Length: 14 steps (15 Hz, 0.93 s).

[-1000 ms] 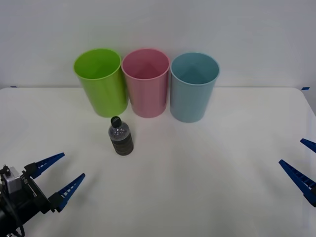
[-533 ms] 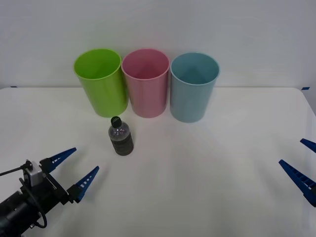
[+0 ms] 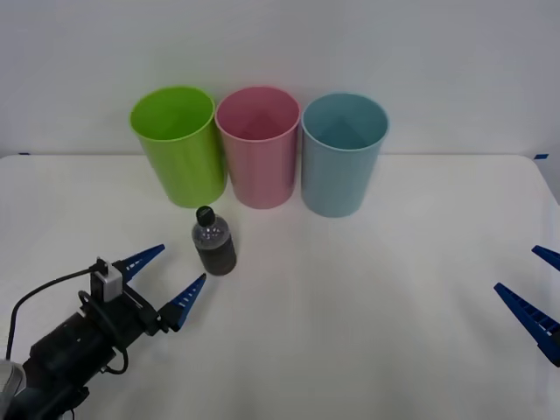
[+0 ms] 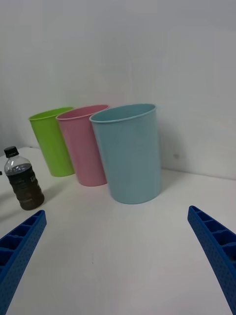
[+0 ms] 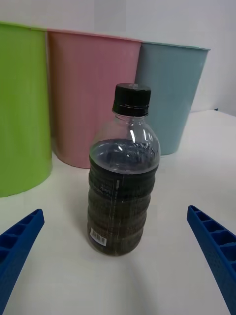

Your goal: Grasp the object on the table and drop it into the matching bin: aluminum can to the light blue bin, PET bottle to the pink bin.

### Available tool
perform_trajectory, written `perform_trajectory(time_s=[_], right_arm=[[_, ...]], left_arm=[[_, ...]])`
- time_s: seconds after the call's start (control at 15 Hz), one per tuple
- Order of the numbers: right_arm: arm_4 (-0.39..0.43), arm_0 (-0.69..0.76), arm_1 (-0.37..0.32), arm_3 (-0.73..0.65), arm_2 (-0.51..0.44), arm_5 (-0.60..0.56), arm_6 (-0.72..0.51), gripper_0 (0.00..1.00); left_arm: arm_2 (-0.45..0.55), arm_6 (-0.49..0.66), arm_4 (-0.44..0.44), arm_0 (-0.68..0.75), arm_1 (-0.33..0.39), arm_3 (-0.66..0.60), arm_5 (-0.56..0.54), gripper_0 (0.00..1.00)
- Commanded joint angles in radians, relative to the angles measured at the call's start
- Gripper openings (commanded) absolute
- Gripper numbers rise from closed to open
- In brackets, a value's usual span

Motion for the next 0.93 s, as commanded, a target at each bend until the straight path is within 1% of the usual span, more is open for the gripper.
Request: perform_trajectory(time_s=[0.07,0.13,0.4,0.73,0.93], right_arm=[[0.0,0.0,0.0,0.0,0.0,0.0,0.0,1.0],[0.0,0.0,0.0,0.0,0.0,0.0,0.0,1.0],[0.0,0.0,0.0,0.0,0.0,0.0,0.0,1.0],[0.0,0.0,0.0,0.0,0.0,0.0,0.0,1.0],[0.0,0.0,0.0,0.0,0.0,0.0,0.0,1.0]], left_arm=[[-0.041,-0.001,-0.002,-0.039,-0.006,0.017,0.056,1.0],[-0.042,-0.003,-0.017,-0.065,-0.014,0.041,0.056,1.0],[-0.053,-0.017,-0.024,-0.168,-0.019,0.149,0.055,1.0],[-0.053,-0.029,-0.053,-0.296,-0.02,0.282,0.056,1.0],[-0.056,-0.029,-0.06,-0.316,-0.025,0.304,0.056,1.0]])
